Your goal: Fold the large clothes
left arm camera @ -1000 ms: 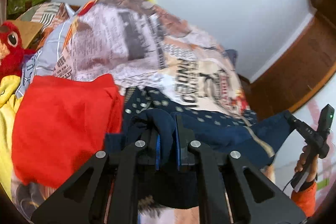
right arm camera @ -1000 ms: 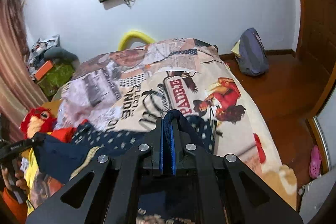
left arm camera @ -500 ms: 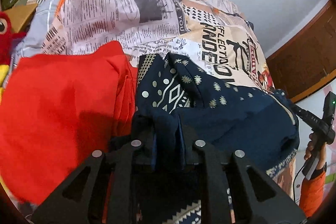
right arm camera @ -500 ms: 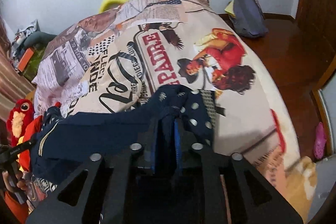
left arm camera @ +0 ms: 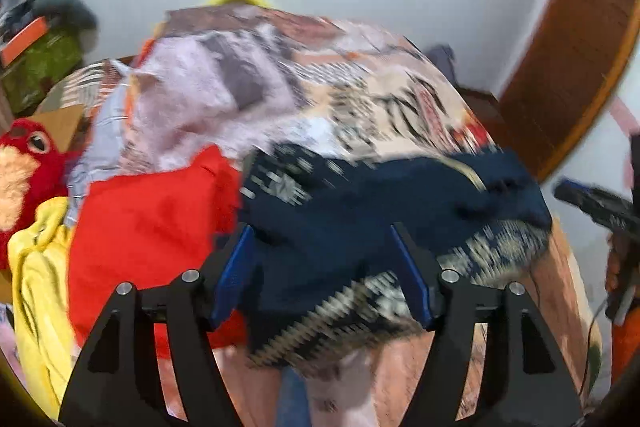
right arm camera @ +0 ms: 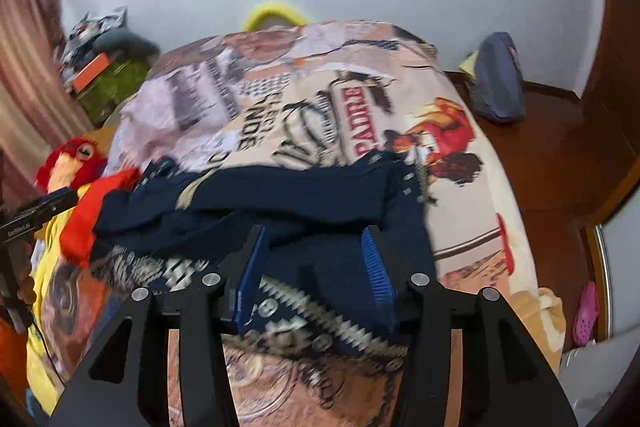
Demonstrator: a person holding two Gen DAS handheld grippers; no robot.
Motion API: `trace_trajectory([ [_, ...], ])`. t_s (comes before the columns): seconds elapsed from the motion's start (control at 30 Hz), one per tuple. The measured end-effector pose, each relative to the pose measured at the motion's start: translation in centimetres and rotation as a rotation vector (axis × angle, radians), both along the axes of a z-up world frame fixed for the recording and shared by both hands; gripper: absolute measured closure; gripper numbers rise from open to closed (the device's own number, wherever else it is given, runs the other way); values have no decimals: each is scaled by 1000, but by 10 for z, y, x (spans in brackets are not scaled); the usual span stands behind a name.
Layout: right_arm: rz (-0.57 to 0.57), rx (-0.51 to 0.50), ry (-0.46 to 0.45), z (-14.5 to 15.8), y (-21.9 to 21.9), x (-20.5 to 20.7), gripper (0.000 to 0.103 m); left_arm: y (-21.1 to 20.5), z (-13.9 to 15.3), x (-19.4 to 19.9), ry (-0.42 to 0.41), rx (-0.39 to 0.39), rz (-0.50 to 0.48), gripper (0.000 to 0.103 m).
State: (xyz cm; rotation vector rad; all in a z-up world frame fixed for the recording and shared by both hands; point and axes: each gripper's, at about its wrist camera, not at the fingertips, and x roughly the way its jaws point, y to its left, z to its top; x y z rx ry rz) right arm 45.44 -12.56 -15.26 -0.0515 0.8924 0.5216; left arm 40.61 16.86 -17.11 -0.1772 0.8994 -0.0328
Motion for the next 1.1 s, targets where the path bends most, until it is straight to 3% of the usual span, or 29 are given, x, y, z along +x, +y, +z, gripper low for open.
trace_trajectory([
  [0.17,36,-29,18,-22,21,-3,58,-53,-30,0,75,-36,-169,35],
  [0.27,15,-29,38,-34,28,6,58,-76,-45,7,98,-20,-201,36],
  [0.5,-16,-41,155,-81,30,29,58,-59,-67,59,92,48,-61,36],
  [0.7,3,-33,136,-92,30,22,58,-20,-67,125,113,195,75,36],
  [0.83,19,-57,181,-89,37,33,58,8,-57,162,136,122,147,36],
  [0.93,18,-42,203,-84,41,48,58,16,-44,171,102,149,213,36],
  [1.1,-7,-65,232,-81,58,93,58,17,-33,164,85,153,175,36],
])
